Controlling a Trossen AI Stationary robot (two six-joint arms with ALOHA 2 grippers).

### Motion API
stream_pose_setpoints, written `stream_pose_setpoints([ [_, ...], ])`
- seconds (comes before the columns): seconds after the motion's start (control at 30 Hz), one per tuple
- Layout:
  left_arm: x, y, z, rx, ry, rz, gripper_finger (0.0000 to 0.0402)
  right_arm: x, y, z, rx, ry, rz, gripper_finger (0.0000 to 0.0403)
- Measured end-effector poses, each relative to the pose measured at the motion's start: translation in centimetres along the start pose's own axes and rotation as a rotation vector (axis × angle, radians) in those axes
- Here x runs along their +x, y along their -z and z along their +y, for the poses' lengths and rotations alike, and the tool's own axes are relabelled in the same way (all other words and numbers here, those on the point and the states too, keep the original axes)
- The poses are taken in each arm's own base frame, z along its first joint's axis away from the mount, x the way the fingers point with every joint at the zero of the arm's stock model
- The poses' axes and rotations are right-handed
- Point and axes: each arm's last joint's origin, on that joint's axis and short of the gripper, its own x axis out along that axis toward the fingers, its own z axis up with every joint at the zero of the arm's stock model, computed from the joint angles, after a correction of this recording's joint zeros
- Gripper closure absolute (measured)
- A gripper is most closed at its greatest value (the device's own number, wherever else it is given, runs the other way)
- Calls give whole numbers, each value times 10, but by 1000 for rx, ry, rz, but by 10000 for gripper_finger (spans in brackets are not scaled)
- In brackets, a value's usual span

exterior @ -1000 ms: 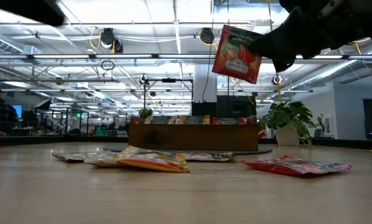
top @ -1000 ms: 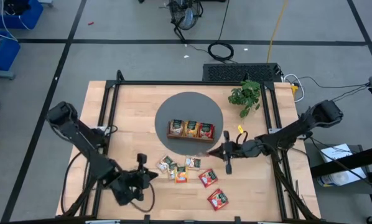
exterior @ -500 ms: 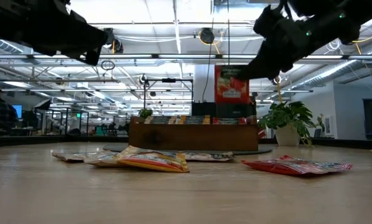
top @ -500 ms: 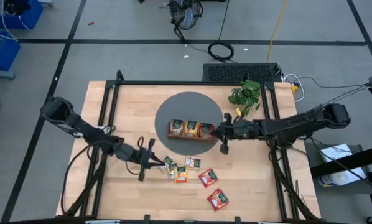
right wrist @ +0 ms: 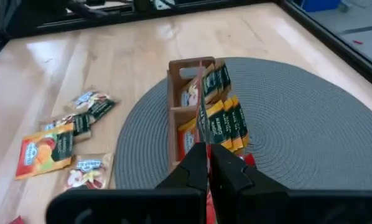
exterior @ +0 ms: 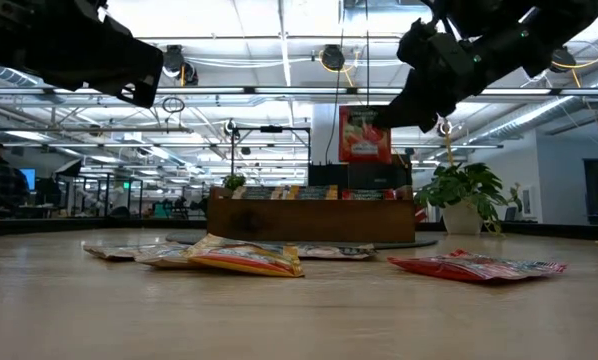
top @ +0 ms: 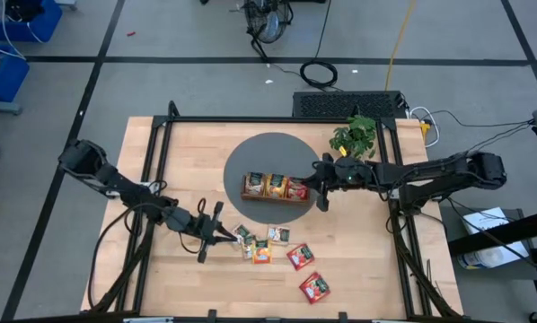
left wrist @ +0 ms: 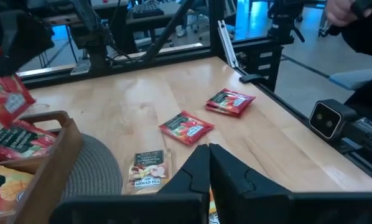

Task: Pick & Place Tea
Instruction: Put the red tea bag into the right section of the wooden organizer

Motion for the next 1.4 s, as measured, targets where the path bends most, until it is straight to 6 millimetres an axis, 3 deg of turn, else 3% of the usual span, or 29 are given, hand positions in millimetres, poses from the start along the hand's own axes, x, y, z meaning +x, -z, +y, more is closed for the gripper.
stream_pose_setpoints([
  [0.47, 0, 1, 5, -45, -129, 9, 388, 11, 10, -1, -17, -4, 75, 403],
  [0.6, 0, 1, 5, -39, -130, 9, 397, 19, 18, -3, -21, 44, 117, 403],
  [0.97, 0, 1, 5, -47, -130, 8, 365, 36, 30, -2, 31, 60, 156, 403],
  [1.4, 0, 1, 5, -53, -127, 9, 364, 43, 42, 8, 15, 123, 197, 403],
])
